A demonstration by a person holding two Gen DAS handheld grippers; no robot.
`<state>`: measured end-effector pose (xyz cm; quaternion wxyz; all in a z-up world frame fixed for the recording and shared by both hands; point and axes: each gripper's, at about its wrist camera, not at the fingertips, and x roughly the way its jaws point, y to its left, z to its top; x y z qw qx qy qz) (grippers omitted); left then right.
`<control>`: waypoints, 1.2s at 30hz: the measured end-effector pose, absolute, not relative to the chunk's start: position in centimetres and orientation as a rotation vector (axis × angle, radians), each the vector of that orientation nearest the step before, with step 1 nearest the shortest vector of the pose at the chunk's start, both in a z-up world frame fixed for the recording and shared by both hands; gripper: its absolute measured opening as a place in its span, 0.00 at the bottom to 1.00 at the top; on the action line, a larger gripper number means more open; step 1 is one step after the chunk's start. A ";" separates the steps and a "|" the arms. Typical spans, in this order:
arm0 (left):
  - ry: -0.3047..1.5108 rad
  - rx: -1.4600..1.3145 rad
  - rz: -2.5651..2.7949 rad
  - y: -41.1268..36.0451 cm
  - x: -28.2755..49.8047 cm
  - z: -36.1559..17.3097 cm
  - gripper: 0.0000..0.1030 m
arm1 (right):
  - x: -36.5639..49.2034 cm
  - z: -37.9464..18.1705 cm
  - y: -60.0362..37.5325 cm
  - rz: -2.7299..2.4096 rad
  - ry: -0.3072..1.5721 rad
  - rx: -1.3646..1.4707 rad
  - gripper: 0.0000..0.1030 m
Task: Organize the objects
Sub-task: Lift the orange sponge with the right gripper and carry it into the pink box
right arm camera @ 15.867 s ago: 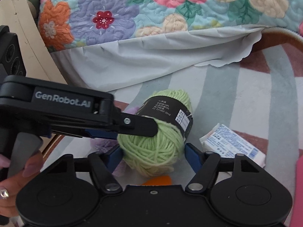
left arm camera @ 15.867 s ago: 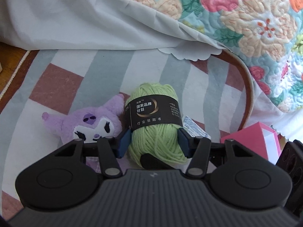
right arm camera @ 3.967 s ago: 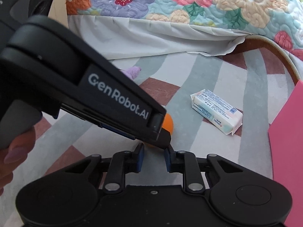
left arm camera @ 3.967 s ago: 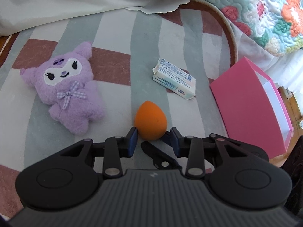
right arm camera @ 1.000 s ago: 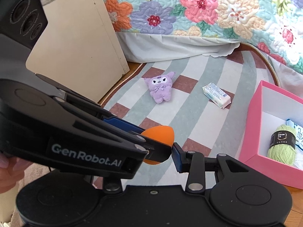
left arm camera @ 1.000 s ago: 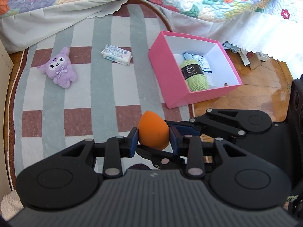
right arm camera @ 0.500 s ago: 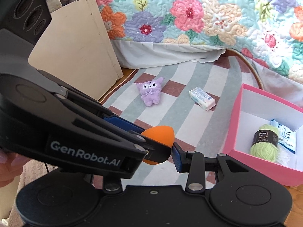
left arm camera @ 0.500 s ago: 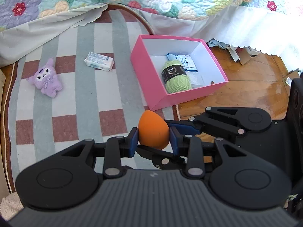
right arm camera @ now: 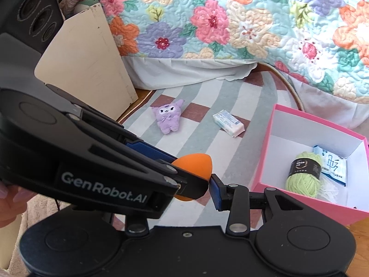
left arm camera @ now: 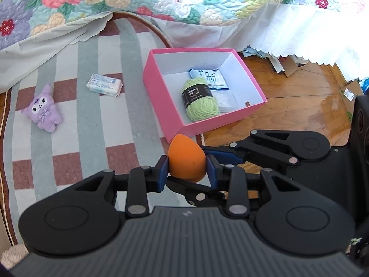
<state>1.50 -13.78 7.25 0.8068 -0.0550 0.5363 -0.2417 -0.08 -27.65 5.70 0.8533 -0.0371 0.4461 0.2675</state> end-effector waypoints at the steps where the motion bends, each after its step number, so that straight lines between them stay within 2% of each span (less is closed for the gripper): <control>1: 1.145 -0.115 -0.521 -14.1 1.6 7.3 0.32 | 0.0 5.8 -28.0 0.559 0.936 -0.077 0.44; 12: 1.128 -0.089 -0.558 -17.7 4.2 6.6 0.33 | 1.9 4.7 -31.6 0.523 0.896 -0.053 0.44; 24: 1.128 -0.117 -0.611 -22.0 11.0 4.5 0.34 | 6.6 2.4 -35.8 0.438 0.823 -0.016 0.44; 36: 1.183 -0.255 -0.628 -23.3 17.7 -0.2 0.34 | 11.8 -1.5 -39.6 0.407 0.862 0.144 0.43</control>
